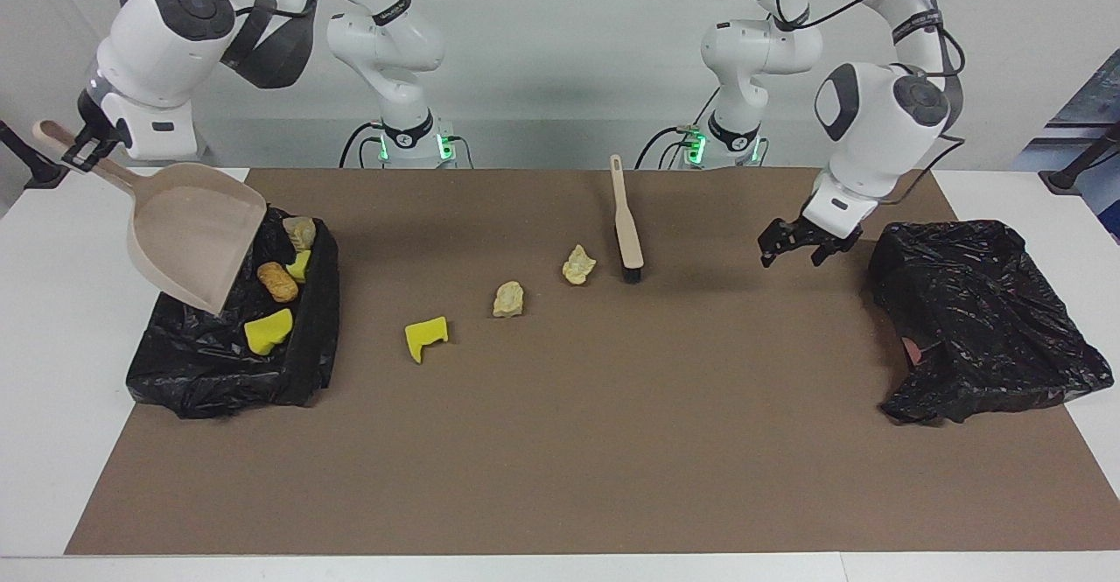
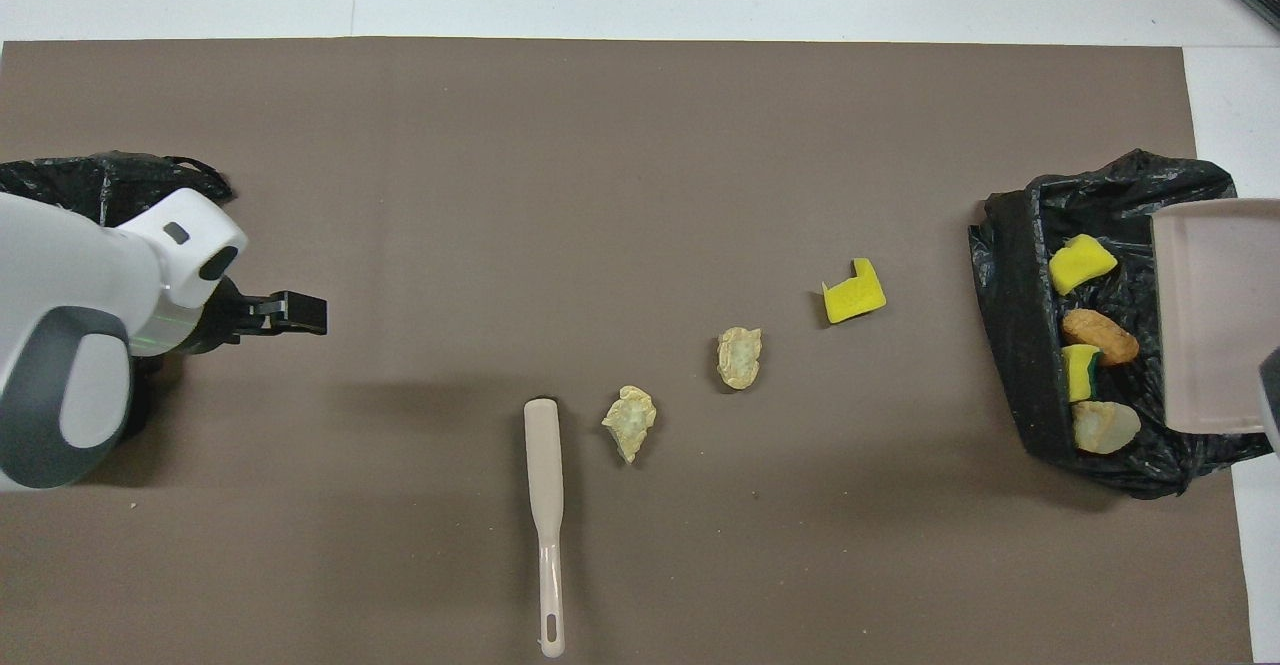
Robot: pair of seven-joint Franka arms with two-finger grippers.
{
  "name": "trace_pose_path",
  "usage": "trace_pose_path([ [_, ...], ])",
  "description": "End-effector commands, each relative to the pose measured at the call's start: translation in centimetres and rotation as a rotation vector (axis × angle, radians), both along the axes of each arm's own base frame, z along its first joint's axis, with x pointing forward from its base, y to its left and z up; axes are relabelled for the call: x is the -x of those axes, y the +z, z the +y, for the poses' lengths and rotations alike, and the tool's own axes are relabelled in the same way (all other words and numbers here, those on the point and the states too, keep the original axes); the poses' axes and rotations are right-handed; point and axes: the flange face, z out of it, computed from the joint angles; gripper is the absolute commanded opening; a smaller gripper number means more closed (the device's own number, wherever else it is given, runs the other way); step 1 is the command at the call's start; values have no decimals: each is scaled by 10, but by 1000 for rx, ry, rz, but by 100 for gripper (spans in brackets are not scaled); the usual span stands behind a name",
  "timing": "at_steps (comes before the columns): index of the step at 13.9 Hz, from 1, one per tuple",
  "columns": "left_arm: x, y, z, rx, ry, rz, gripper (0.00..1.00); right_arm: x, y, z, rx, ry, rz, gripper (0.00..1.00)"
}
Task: Sweep and dump trash in bin
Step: 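Return the dustpan to the table center with the right gripper and release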
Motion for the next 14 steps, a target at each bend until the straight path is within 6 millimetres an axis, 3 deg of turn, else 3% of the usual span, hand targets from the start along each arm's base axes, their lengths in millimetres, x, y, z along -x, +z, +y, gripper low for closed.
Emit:
trace_pose_path([
  [1, -11, 24, 13, -12, -5, -12, 100, -8, -4, 39, -83, -68, -105, 0],
  [3, -19, 57, 16, -11, -15, -8, 100, -10, -10, 64, -187, -168, -208, 0],
  [5, -22, 87, 21, -52, -46, -19, 100, -18, -17, 113, -265, -238, -281, 0],
  [7, -24, 116, 22, -60, -60, -9, 100, -39, -20, 151, -349, -382, -345, 0],
  [8, -24, 126, 23, -59, -81, -12, 100, -49, -38, 176, -371, -477, -336, 0],
  [9, -23, 132, 24, -59, -92, -16, 100, -59, -39, 207, -392, -557, -377, 0],
  [11, -18, 140, 24, -59, -95, -10, 100, -74, -59, 251, -420, -699, -455, 0],
  [14, -12, 136, 23, -58, -117, 2, 100, -99, -79, 314, -518, -979, -551, 0],
])
